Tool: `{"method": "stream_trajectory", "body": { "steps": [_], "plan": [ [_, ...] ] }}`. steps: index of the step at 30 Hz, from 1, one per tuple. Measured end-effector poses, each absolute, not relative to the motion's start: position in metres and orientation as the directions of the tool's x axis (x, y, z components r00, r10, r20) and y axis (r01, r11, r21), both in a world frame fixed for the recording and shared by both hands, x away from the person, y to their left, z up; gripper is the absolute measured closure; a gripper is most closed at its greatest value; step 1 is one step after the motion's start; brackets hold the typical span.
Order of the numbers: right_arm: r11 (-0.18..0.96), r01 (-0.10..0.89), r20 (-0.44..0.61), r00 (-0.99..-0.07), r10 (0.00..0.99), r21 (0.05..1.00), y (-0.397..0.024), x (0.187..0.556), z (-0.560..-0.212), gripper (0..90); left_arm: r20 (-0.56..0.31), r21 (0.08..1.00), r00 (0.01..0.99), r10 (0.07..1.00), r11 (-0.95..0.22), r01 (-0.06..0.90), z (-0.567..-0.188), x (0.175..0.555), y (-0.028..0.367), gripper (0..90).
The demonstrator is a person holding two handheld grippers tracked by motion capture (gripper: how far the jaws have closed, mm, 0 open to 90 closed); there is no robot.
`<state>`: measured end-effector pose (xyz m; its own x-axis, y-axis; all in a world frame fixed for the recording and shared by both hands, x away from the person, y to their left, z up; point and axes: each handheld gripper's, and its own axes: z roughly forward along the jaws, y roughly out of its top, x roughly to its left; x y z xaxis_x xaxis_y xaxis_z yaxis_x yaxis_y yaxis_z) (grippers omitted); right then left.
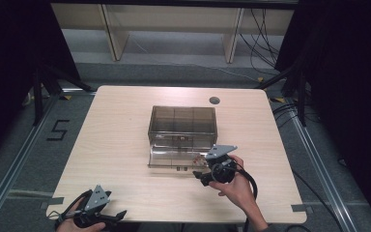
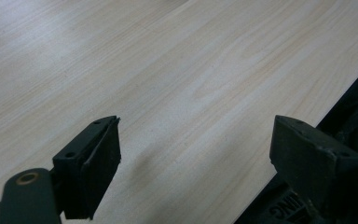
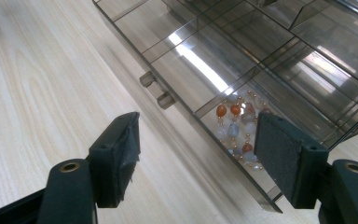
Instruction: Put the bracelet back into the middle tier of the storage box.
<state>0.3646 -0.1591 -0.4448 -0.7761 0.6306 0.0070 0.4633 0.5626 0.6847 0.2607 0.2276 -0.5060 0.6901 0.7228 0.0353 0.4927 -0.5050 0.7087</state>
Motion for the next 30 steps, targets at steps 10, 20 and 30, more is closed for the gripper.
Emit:
{"method": "stream_trajectory", "body": {
  "steps": [10,20,30],
  "plan": [
    [0.573,0.439,-0.008,-0.789,0.614,0.692,-0.160,0.359,-0.450,31.9,0.031,0.709,0.686,0.727,-0.500,0.497,-0.506,0.260,0.227,16.2],
    [0.576,0.456,0.010,-0.789,0.614,0.679,-0.160,0.350,-0.455,31.9,0.019,0.706,0.683,0.730,-0.494,0.508,-0.505,0.259,0.227,16.2],
    [0.572,0.455,0.010,-0.788,0.615,0.683,-0.160,0.341,-0.462,31.9,0.027,0.711,0.688,0.725,-0.498,0.496,-0.505,0.260,0.227,16.2]
  ]
}}
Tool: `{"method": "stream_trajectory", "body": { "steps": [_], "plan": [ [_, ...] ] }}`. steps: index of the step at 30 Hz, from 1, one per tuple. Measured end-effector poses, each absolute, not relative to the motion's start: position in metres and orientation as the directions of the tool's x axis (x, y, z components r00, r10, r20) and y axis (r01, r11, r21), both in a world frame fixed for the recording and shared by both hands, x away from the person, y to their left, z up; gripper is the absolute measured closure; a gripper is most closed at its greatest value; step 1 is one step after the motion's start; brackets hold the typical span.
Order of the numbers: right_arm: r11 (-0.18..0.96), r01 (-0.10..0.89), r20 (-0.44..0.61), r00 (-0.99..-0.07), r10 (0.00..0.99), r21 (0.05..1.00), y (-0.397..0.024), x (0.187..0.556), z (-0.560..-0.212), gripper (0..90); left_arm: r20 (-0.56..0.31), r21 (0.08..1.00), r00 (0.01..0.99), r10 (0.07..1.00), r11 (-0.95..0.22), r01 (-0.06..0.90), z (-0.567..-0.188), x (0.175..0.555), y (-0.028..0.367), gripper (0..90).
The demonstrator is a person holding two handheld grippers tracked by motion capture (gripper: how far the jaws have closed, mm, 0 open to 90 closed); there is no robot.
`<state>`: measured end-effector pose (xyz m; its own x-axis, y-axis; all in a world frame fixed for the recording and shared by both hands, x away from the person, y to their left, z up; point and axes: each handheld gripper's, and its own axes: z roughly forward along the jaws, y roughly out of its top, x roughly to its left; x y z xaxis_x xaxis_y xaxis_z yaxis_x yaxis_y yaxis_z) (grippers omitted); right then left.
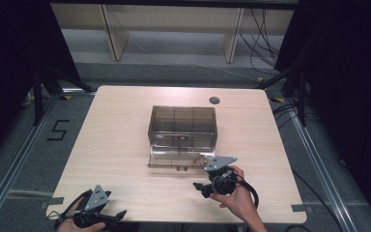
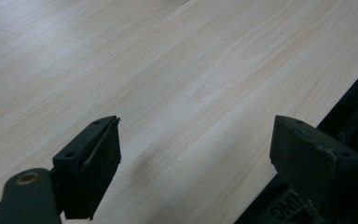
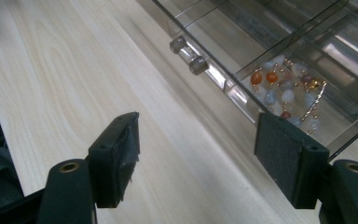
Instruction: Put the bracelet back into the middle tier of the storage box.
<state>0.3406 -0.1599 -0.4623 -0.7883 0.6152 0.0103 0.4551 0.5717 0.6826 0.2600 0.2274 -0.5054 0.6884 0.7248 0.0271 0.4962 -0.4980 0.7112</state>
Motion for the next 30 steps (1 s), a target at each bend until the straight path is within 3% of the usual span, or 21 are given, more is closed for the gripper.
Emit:
{"method": "stream_trajectory", "body": {
  "steps": [30],
  "plan": [
    [0.592,0.467,0.035,-0.803,0.595,0.657,-0.172,0.315,-0.482,31.6,0.041,0.699,0.694,0.719,-0.517,0.494,-0.505,0.260,0.228,16.1]
  ]
}}
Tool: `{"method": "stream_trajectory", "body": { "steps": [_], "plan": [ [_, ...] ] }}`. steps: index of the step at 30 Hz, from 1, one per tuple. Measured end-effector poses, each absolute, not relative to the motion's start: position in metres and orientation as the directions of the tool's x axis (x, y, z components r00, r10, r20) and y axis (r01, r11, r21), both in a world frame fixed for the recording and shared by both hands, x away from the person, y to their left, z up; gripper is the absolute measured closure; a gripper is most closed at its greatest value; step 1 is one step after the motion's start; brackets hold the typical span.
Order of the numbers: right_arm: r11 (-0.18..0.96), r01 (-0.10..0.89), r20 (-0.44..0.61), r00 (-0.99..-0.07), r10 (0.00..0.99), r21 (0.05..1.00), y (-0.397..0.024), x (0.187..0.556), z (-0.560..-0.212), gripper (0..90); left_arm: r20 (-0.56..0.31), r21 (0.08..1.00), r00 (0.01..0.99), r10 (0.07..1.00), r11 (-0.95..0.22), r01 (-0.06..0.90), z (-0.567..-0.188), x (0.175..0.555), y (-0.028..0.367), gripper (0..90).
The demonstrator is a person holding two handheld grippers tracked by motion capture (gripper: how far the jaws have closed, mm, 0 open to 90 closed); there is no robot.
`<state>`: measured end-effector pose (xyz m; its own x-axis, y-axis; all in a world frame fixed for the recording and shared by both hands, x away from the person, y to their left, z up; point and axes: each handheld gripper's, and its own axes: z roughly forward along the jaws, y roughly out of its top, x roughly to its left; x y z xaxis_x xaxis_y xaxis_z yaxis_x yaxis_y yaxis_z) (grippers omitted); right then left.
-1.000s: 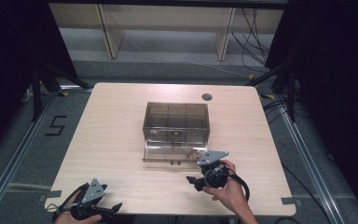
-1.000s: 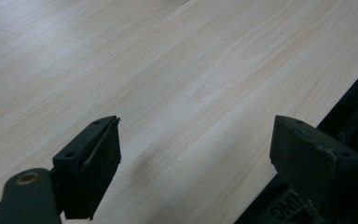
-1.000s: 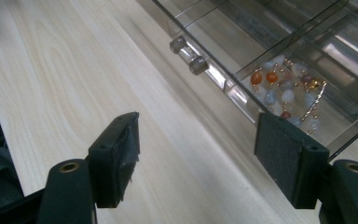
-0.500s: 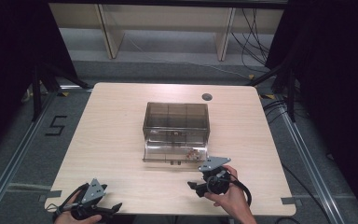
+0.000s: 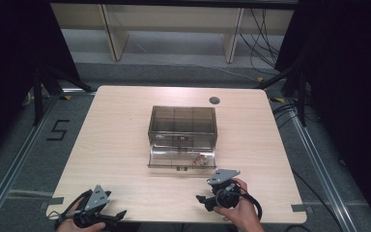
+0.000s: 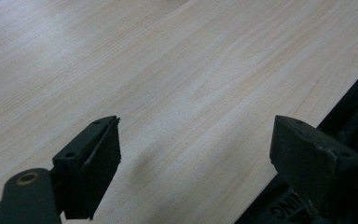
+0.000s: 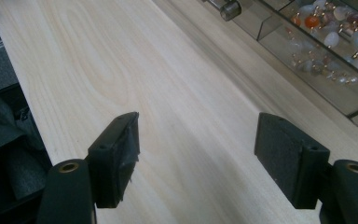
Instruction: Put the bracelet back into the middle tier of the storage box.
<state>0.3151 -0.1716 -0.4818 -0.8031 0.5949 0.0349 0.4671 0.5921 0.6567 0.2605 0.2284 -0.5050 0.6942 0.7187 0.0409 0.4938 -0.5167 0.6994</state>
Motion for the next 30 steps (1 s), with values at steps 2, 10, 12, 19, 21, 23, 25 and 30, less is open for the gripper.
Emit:
{"method": "stream_trajectory", "body": {
  "steps": [2,10,12,19,21,23,25,30],
  "plan": [
    [0.587,0.465,0.037,-0.803,0.594,0.663,-0.172,0.315,-0.483,31.6,0.038,0.703,0.692,0.721,-0.511,0.494,-0.505,0.260,0.228,16.1],
    [0.574,0.471,0.038,-0.794,0.607,0.670,-0.171,0.308,-0.490,30.9,0.039,0.703,0.692,0.721,-0.512,0.494,-0.505,0.260,0.228,16.1],
    [0.589,0.462,0.036,-0.805,0.592,0.663,-0.172,0.307,-0.490,30.8,0.038,0.703,0.692,0.721,-0.511,0.494,-0.505,0.260,0.228,16.2],
    [0.573,0.474,0.052,-0.798,0.600,0.669,-0.171,0.300,-0.492,30.2,0.039,0.703,0.692,0.721,-0.512,0.494,-0.505,0.260,0.228,16.1],
    [0.582,0.458,0.040,-0.807,0.589,0.672,-0.171,0.299,-0.493,30.1,0.040,0.702,0.692,0.721,-0.513,0.494,-0.505,0.260,0.228,16.1],
    [0.580,0.454,0.040,-0.809,0.587,0.677,-0.171,0.300,-0.494,29.7,0.021,0.716,0.687,0.726,-0.491,0.497,-0.506,0.260,0.227,16.1],
    [0.579,0.483,0.057,-0.798,0.600,0.657,-0.172,0.298,-0.492,29.6,0.035,0.705,0.689,0.724,-0.507,0.496,-0.506,0.260,0.228,16.1],
    [0.579,0.483,0.052,-0.795,0.604,0.657,-0.173,0.299,-0.493,29.4,0.030,0.704,0.687,0.726,-0.503,0.501,-0.506,0.260,0.227,16.1]
  ]
}}
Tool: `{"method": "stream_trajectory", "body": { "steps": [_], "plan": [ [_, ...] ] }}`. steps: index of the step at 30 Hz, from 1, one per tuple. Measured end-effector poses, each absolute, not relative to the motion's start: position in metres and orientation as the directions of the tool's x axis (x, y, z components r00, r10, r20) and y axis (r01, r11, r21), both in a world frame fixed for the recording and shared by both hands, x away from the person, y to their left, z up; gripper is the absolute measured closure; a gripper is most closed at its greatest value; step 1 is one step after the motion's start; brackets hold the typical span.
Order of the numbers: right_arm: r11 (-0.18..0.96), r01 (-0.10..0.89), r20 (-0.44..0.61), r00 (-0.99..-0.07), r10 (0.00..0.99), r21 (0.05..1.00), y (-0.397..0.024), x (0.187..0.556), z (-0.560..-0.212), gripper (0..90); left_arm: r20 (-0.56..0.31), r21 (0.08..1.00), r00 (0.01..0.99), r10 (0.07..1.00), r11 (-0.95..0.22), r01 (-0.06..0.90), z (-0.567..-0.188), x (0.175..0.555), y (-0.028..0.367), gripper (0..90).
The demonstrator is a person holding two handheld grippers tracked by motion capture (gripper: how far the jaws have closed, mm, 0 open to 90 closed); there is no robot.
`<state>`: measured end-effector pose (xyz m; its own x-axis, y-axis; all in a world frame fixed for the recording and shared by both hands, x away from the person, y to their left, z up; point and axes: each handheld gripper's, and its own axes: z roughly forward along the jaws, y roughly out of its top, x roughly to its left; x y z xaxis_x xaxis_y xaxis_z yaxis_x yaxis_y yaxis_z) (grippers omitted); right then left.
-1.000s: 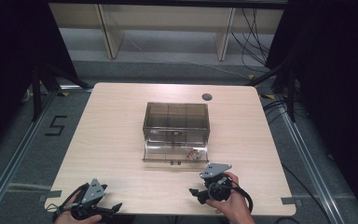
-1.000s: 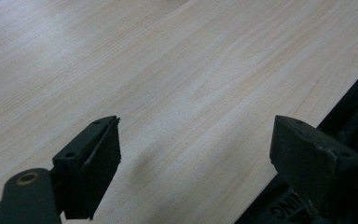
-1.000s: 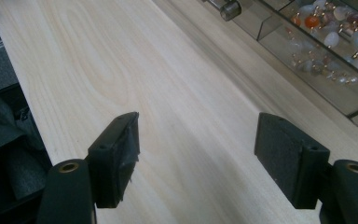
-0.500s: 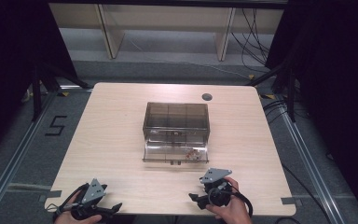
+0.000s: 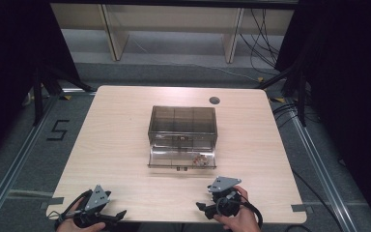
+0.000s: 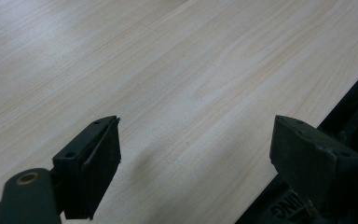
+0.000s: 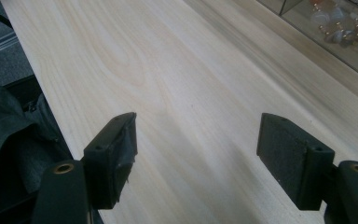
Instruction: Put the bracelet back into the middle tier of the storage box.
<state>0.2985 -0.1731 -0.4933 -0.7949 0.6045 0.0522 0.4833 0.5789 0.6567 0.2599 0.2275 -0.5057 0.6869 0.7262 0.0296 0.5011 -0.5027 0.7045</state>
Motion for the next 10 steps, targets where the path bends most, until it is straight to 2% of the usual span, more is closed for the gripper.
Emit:
{"method": "stream_trajectory", "body": {
  "steps": [6,10],
  "plan": [
    [0.573,0.486,0.051,-0.790,0.611,0.660,-0.1743,0.2995,-0.4938,29.3,0.040,0.702,0.693,0.719,-0.514,0.493,-0.5053,0.2606,0.2282,16.2],
    [0.566,0.482,0.048,-0.788,0.614,0.669,-0.1726,0.2996,-0.4963,29.3,0.015,0.705,0.686,0.727,-0.495,0.508,-0.5061,0.2597,0.2270,16.1]
  ]
}}
